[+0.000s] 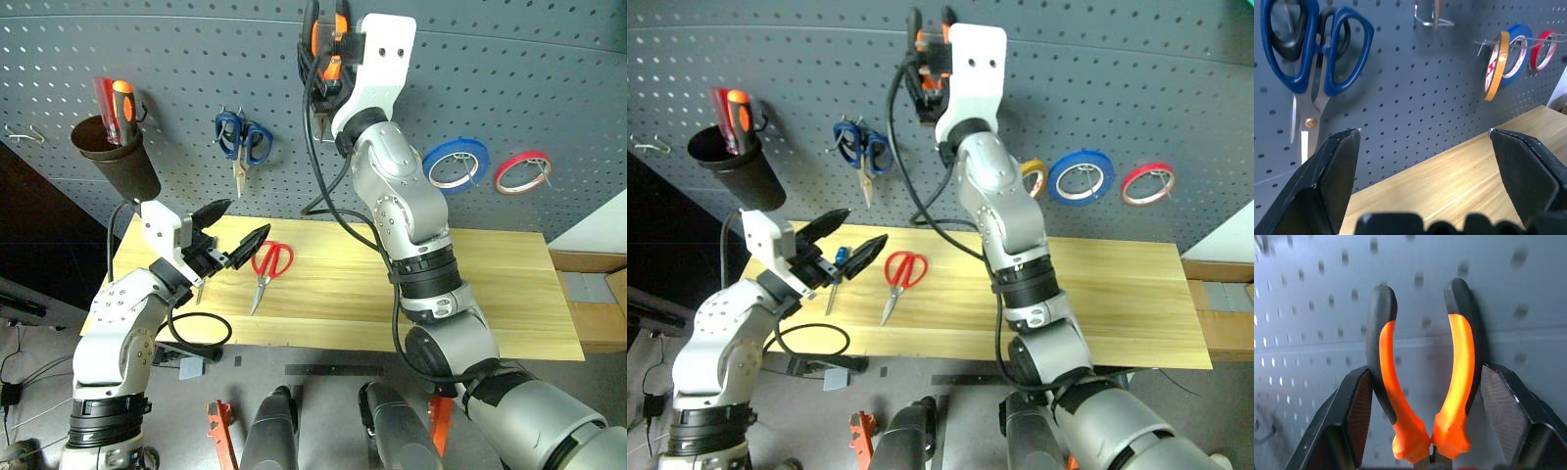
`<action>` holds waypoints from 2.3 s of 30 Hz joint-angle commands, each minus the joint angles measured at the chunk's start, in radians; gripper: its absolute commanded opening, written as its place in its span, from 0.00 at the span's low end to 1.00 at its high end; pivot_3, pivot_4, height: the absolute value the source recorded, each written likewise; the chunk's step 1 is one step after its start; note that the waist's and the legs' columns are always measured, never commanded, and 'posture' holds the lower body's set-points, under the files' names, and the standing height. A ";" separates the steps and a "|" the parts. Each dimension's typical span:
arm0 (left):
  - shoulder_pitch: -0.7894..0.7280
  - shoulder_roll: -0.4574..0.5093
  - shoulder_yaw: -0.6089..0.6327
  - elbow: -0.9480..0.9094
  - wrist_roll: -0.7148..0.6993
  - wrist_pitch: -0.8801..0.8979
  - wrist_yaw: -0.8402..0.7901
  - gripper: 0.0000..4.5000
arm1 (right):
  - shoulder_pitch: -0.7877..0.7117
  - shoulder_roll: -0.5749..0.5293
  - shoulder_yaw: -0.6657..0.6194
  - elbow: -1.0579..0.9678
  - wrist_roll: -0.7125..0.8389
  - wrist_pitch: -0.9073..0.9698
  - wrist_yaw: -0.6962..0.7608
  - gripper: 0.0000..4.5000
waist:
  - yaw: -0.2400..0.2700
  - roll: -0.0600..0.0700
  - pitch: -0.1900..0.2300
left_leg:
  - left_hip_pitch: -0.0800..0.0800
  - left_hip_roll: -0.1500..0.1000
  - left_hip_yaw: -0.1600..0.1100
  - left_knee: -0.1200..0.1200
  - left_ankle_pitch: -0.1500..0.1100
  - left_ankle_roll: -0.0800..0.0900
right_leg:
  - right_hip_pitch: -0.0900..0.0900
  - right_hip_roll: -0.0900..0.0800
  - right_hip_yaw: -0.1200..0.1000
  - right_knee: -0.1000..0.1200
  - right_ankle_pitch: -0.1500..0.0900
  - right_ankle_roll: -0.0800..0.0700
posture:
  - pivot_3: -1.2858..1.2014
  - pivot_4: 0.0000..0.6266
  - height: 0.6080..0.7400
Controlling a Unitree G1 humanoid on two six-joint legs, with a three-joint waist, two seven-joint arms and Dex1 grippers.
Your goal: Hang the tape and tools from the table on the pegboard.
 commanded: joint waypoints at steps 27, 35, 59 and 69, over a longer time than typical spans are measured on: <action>-0.064 -0.014 -0.036 0.016 0.010 -0.044 -0.015 1.00 | 0.034 0.058 0.041 0.164 -0.074 -0.371 -0.043 0.62 | 0.003 -0.002 -0.007 | 0.000 0.000 0.001 0.000 0.000 0.000 | -0.001 0.000 0.000 0.001 0.000 0.000 | 0.51 0.31 1.00; -0.063 -0.015 -0.021 0.010 -0.006 -0.026 0.004 1.00 | 0.041 0.061 0.066 0.279 -0.103 -0.459 -0.050 0.62 | 0.005 -0.002 -0.009 | 0.000 0.000 0.001 0.002 0.000 0.000 | -0.001 0.000 0.000 0.002 0.000 0.000 | 0.52 0.31 1.00; -0.085 -0.007 -0.024 0.011 -0.028 -0.006 -0.011 1.00 | 0.080 0.063 0.120 0.326 -0.192 -0.421 -0.137 0.99 | 0.018 -0.002 -0.013 | 0.000 0.000 0.000 0.003 0.000 0.000 | -0.001 0.000 0.000 0.003 0.000 0.000 | 0.52 0.30 1.00; -0.080 -0.036 -0.039 0.024 -0.008 -0.011 0.017 1.00 | 0.078 0.014 0.091 -0.018 -0.154 -0.256 -0.104 0.99 | 0.019 -0.002 -0.013 | 0.000 0.000 0.000 0.004 0.000 0.000 | 0.000 0.000 0.000 0.003 0.000 0.000 | 0.50 0.31 1.00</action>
